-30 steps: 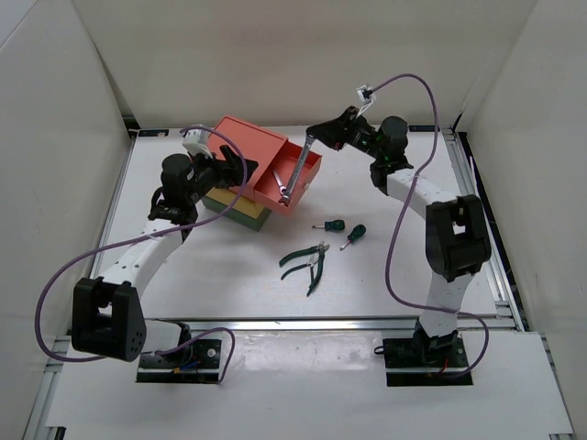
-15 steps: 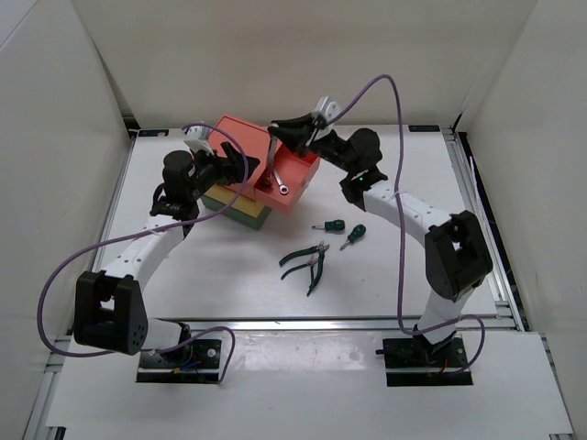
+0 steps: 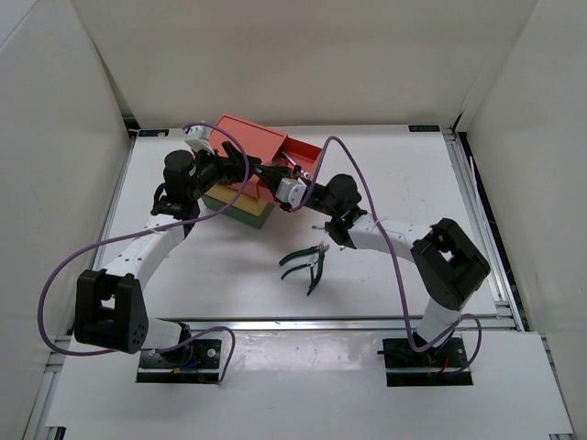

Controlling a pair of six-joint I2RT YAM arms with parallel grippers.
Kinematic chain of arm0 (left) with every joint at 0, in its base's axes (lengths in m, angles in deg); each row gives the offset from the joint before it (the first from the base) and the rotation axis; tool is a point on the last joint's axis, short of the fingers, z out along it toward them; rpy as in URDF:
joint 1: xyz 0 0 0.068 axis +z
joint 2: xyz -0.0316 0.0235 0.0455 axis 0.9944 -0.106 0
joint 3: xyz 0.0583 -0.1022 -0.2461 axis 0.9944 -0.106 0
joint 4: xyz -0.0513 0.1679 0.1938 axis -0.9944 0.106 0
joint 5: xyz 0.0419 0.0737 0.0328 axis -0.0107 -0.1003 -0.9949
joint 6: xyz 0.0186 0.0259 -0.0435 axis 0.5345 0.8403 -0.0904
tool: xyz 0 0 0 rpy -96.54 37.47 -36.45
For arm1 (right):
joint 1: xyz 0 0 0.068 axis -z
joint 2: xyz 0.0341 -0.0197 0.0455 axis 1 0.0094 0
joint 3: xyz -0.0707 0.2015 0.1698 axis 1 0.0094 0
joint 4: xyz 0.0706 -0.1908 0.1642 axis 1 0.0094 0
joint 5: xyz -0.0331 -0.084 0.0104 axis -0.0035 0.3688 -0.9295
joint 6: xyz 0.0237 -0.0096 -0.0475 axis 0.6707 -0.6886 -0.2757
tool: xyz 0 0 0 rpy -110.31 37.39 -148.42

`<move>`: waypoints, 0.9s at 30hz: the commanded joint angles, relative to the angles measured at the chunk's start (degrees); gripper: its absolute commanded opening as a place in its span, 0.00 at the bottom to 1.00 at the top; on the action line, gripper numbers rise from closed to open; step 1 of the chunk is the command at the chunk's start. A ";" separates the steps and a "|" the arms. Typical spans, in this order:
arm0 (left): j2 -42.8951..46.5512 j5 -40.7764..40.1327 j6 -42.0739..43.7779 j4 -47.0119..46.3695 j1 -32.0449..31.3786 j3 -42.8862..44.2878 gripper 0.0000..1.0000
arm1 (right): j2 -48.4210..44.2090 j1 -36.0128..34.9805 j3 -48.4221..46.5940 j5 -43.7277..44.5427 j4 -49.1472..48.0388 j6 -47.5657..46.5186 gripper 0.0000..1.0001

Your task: Sort the tools into containers

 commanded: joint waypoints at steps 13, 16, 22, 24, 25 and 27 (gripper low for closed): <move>-2.69 1.18 -1.81 7.75 0.28 -1.82 0.99 | -0.05 -0.93 6.23 16.27 -18.84 16.45 0.43; -2.69 1.09 -1.98 7.75 0.45 -1.64 0.99 | -3.20 -2.51 5.97 20.14 -11.33 17.51 0.53; -2.34 1.80 -2.34 7.66 0.89 -1.82 0.99 | -7.61 -3.74 1.58 30.40 2.85 20.49 0.53; -2.16 1.80 -2.34 7.66 0.98 -2.08 0.99 | -9.55 -4.01 0.26 32.18 8.02 21.73 0.57; -2.16 1.80 -2.25 7.66 1.07 -2.08 0.99 | -10.25 -3.92 -0.35 34.97 9.80 22.16 0.57; -1.98 1.80 -2.34 7.75 1.16 -2.08 0.99 | -11.30 -3.74 -2.63 37.45 16.10 23.57 0.58</move>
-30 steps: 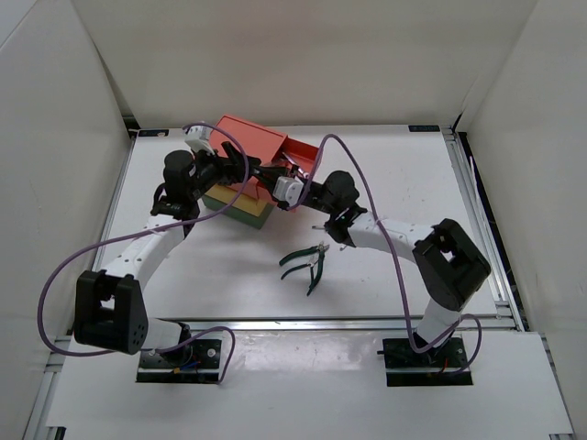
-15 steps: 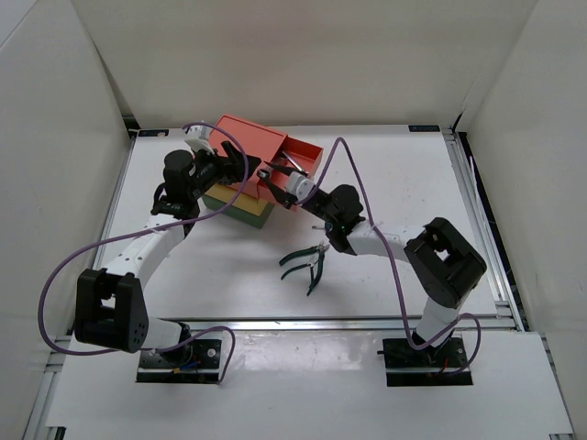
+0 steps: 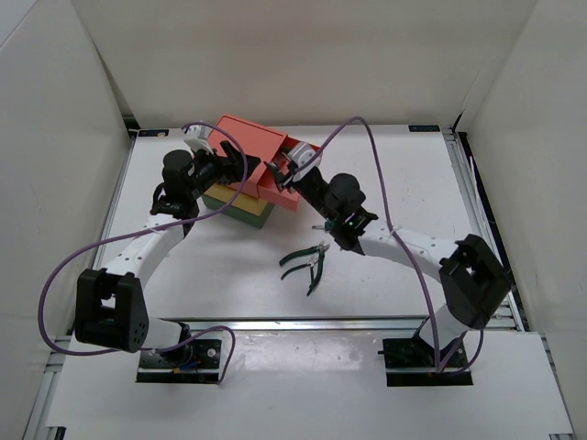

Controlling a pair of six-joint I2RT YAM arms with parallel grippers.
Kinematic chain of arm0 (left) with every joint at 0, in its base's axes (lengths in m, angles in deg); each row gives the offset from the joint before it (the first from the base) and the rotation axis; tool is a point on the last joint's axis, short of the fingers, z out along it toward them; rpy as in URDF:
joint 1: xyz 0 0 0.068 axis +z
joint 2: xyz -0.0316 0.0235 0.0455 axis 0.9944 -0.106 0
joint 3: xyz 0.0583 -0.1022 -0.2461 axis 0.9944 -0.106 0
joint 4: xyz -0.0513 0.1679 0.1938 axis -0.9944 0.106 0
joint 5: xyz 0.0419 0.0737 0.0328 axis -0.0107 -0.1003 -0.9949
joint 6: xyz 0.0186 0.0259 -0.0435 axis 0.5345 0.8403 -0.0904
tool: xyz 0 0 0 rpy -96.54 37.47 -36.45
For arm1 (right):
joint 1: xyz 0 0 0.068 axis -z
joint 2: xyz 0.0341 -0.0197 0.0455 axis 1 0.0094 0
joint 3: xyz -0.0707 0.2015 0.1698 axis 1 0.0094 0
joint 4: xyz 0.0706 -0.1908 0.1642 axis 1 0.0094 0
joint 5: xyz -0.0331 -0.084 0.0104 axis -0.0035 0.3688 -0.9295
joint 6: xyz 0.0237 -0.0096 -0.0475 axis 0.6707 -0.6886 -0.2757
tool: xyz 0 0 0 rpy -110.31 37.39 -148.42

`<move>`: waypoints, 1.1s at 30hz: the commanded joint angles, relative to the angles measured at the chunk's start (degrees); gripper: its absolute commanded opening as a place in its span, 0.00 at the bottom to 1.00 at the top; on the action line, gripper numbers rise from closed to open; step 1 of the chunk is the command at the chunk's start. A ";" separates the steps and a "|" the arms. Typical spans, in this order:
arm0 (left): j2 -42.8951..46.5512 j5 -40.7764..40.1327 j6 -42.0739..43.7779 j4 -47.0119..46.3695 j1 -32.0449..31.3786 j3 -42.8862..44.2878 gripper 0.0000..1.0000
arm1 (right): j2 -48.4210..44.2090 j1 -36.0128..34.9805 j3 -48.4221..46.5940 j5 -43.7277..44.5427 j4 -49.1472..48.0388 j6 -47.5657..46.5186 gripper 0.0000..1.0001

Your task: Sort the tools into containers

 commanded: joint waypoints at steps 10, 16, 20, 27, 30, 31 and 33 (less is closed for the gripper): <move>-2.34 1.43 -1.25 7.88 0.57 -2.08 0.99 | -5.24 0.26 -7.71 12.41 20.14 4.63 0.25; -2.60 1.69 -1.25 7.70 0.66 -2.34 0.99 | -5.24 0.26 -6.56 15.04 21.20 6.21 0.33; -2.69 1.26 -1.16 7.79 0.57 -2.26 0.99 | -7.69 0.61 -5.51 13.83 23.92 7.27 0.42; -3.39 1.26 -0.90 7.88 0.66 -1.90 0.99 | -12.96 0.35 -2.17 4.87 33.49 11.22 0.57; -3.40 1.52 -0.72 8.14 0.66 -2.17 0.99 | -15.07 0.69 -0.33 1.88 35.52 12.71 0.56; -3.39 1.43 -0.72 8.05 0.66 -2.26 0.99 | -15.43 0.61 0.20 1.35 36.14 13.15 0.57; -3.57 1.61 -0.89 7.88 0.66 -2.43 0.99 | -16.83 0.43 0.90 -0.93 37.80 14.12 0.56</move>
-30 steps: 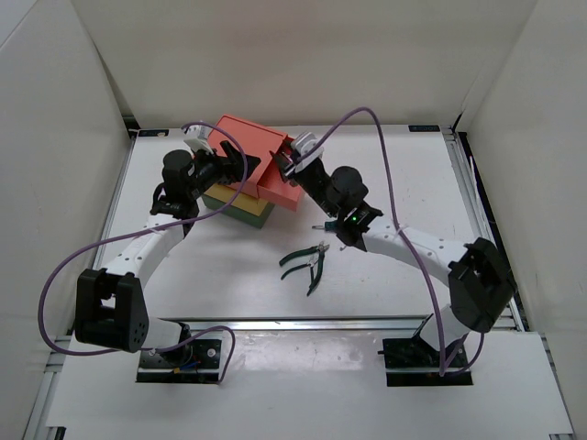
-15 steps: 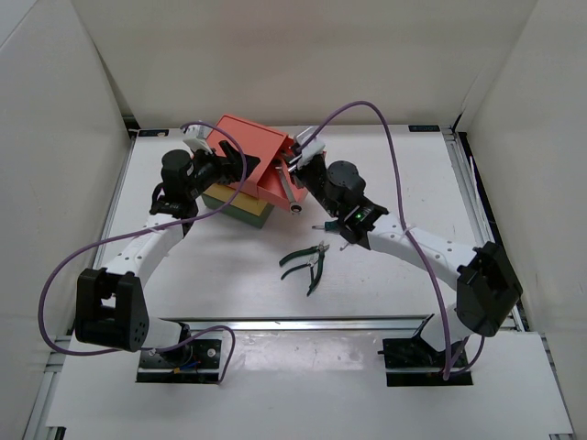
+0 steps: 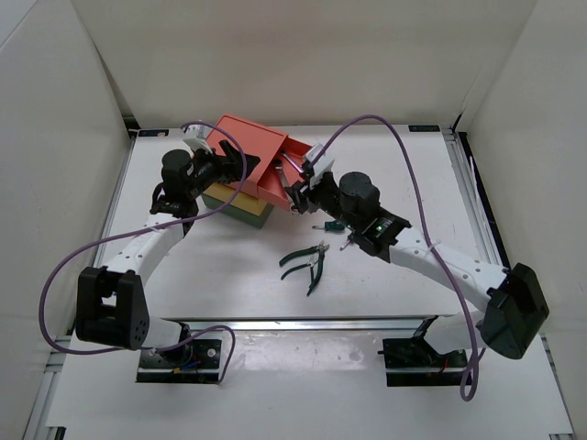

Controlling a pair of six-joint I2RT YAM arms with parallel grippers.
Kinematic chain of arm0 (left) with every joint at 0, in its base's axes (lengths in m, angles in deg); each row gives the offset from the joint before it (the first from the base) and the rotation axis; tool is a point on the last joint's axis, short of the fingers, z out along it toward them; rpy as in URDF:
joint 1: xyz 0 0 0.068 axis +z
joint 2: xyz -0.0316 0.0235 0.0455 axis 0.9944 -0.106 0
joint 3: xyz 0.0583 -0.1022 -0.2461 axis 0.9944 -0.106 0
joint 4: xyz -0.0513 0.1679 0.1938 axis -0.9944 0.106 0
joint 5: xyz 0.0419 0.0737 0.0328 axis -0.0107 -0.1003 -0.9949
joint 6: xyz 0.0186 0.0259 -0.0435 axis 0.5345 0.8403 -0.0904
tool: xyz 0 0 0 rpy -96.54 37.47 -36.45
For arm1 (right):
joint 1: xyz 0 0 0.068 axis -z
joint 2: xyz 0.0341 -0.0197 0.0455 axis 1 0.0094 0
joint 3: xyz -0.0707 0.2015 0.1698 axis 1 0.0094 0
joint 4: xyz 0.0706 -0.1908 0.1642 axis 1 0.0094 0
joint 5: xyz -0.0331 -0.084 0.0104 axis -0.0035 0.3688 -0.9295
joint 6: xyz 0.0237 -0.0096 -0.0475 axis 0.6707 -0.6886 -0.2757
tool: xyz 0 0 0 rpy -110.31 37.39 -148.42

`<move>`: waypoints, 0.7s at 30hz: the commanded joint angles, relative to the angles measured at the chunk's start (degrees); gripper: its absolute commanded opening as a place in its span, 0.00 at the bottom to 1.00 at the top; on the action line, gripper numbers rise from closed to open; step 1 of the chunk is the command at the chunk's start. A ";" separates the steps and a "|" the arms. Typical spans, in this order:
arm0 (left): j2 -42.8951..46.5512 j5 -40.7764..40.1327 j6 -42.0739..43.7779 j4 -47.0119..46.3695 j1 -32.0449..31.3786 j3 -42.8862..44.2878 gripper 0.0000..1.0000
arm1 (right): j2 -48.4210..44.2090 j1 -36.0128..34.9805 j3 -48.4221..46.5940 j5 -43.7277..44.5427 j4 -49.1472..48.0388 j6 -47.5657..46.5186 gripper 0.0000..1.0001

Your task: Sort the tools into containers

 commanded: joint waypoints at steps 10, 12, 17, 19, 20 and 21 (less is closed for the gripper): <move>-3.00 0.25 -0.20 9.21 0.24 -2.30 0.99 | -6.50 -0.11 4.79 -8.50 7.93 4.91 0.55; -3.35 0.25 -0.11 9.38 0.15 -2.30 0.99 | -7.20 -0.11 5.24 -9.29 8.90 5.26 0.52; -3.00 0.25 -0.02 9.38 0.24 -2.21 0.99 | -8.78 0.06 7.08 -10.44 9.78 6.85 0.51; -3.00 0.08 0.07 9.38 0.24 -2.21 0.99 | -8.44 0.06 7.52 -9.57 9.78 6.93 0.52; -3.35 -0.10 -0.02 9.30 0.33 -2.21 0.99 | -8.26 -0.02 7.69 -9.39 9.70 7.02 0.51; -3.35 -0.10 -0.02 9.47 0.33 -2.13 0.99 | -8.09 0.06 7.78 -9.12 9.70 7.11 0.51</move>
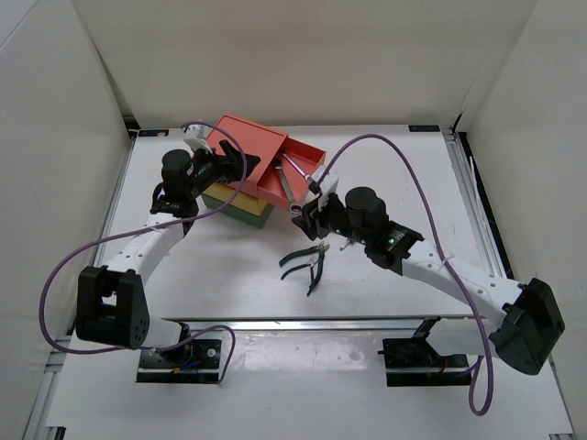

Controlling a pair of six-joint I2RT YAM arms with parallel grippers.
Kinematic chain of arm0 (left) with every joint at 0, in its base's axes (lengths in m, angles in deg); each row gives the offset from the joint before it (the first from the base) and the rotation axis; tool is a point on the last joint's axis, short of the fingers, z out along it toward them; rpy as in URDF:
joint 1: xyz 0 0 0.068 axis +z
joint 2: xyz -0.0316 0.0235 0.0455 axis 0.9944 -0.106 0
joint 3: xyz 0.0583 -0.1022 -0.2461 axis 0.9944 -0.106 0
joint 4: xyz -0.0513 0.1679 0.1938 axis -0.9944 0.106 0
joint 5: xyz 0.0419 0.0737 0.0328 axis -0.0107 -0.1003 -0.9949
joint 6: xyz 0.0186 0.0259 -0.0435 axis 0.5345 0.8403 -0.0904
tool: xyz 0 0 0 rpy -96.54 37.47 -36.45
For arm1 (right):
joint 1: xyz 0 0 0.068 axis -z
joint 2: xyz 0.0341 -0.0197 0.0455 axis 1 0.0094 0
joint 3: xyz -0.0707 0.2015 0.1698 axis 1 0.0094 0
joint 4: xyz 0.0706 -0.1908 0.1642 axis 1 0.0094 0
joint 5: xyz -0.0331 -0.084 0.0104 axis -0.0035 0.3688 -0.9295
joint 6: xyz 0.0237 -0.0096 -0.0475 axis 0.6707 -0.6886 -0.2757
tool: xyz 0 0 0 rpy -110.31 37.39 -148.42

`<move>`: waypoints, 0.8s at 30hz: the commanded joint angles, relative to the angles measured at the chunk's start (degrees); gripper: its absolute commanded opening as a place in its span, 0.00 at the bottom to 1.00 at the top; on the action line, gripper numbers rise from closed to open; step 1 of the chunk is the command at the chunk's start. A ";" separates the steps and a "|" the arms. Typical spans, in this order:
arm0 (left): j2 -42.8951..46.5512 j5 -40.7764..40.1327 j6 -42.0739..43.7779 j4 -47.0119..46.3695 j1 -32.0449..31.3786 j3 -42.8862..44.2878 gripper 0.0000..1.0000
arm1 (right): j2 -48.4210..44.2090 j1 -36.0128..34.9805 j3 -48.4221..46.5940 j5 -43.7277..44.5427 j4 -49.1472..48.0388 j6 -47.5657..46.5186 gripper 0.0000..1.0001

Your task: Sort the tools into containers

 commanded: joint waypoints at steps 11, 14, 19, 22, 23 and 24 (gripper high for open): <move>-3.51 0.25 -0.26 9.60 0.15 -2.23 0.99 | 5.84 -0.20 -2.08 6.38 -2.71 0.55 0.47; -3.33 0.43 -0.26 9.43 0.33 -2.32 0.99 | 7.25 -0.11 -3.31 8.49 -2.80 0.11 0.41; -3.33 0.78 -0.52 9.34 0.24 -2.24 0.99 | 7.61 -0.11 -4.89 10.08 -4.90 0.37 0.37; -3.33 0.78 -0.44 9.25 0.24 -2.41 0.99 | 6.91 -0.11 -5.95 9.73 -5.52 0.64 0.36; -3.33 0.78 -0.44 9.34 0.24 -2.41 0.99 | 6.91 -0.11 -6.21 9.46 -5.69 0.64 0.36; -3.33 0.78 -0.44 9.34 0.24 -2.41 0.99 | 6.91 -0.11 -6.91 9.55 -5.78 0.73 0.36</move>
